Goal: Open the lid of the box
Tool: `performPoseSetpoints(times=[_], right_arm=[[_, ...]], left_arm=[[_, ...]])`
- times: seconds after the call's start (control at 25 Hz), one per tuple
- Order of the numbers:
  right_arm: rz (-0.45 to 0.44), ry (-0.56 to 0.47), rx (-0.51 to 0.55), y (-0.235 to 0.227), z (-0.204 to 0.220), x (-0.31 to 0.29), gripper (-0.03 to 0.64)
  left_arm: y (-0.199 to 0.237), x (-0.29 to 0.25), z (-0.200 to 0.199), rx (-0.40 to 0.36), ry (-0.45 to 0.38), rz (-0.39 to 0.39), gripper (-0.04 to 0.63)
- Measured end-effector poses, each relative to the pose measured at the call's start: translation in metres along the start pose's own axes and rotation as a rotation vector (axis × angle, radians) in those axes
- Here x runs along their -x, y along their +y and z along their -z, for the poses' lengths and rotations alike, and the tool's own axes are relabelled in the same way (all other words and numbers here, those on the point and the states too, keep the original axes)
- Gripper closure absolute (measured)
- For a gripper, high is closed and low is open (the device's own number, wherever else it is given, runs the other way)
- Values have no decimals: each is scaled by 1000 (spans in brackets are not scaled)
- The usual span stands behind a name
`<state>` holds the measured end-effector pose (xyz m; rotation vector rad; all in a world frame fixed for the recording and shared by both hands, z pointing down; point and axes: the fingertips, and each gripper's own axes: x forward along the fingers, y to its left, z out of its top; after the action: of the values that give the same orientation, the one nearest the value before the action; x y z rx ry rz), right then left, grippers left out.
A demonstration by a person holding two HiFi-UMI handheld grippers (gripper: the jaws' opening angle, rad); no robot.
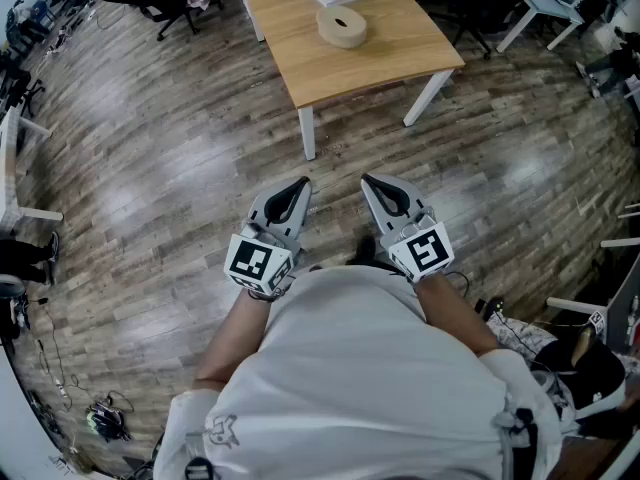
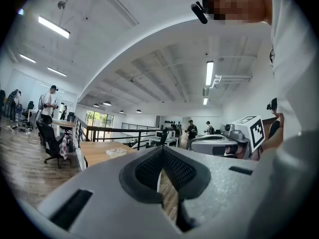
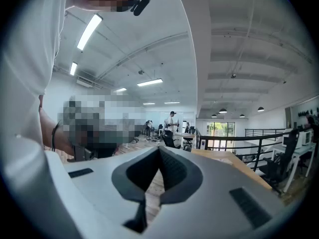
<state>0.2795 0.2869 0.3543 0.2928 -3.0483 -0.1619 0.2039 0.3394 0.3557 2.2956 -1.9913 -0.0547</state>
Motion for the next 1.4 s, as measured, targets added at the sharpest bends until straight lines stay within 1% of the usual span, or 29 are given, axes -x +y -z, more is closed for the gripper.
performPoseSetpoints(times=[0.36, 0.48, 0.64, 0.76, 0.96, 1.2, 1.4], right_arm=[[0, 0, -9, -25, 7, 10, 614], [2, 16, -17, -36, 12, 15, 613], [2, 28, 14, -52, 16, 12, 613], [-13, 20, 7, -68, 15, 10, 612], [-36, 10, 7, -100, 18, 10, 612], [-65, 7, 3, -135, 28, 14, 612], [-72, 7, -11, -153, 32, 5, 612]], left_arm=[[-6, -26, 3, -1, 6, -10, 589], [-9, -35, 3, -1, 10, -11, 589], [-10, -50, 4, -1, 14, -17, 590], [-12, -66, 2, -4, 11, -25, 591], [-12, -96, 1, -5, 2, -49, 589], [-12, -126, 4, -3, -7, -97, 589], [-6, -143, 4, 5, 2, -113, 590]])
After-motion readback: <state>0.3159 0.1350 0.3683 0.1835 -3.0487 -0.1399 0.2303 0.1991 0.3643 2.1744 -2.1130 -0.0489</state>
